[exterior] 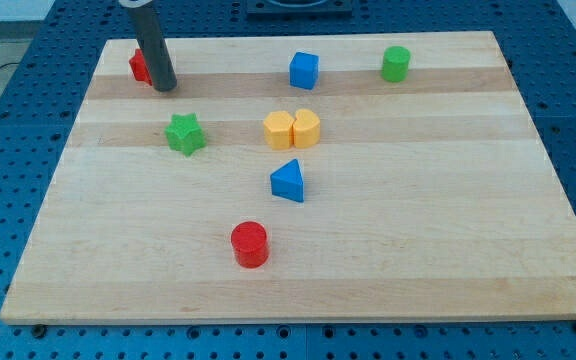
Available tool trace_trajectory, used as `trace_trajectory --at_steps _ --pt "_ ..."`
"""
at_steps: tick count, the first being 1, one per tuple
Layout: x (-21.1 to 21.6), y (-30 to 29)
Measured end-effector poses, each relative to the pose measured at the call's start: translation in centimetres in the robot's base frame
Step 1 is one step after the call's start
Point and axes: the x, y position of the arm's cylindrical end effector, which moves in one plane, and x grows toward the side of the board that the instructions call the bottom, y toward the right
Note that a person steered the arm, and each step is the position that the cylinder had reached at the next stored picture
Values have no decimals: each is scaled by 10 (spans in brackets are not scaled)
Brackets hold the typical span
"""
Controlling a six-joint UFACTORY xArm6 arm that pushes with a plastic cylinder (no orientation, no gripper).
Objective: Place red circle to the left of the green star
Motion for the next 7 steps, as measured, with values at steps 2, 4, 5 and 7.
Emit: trace_trajectory --at_steps 2,4,5,7 --pt "-27 -51" --pt "-15 -58" --pt "32 -65" --pt "168 -55"
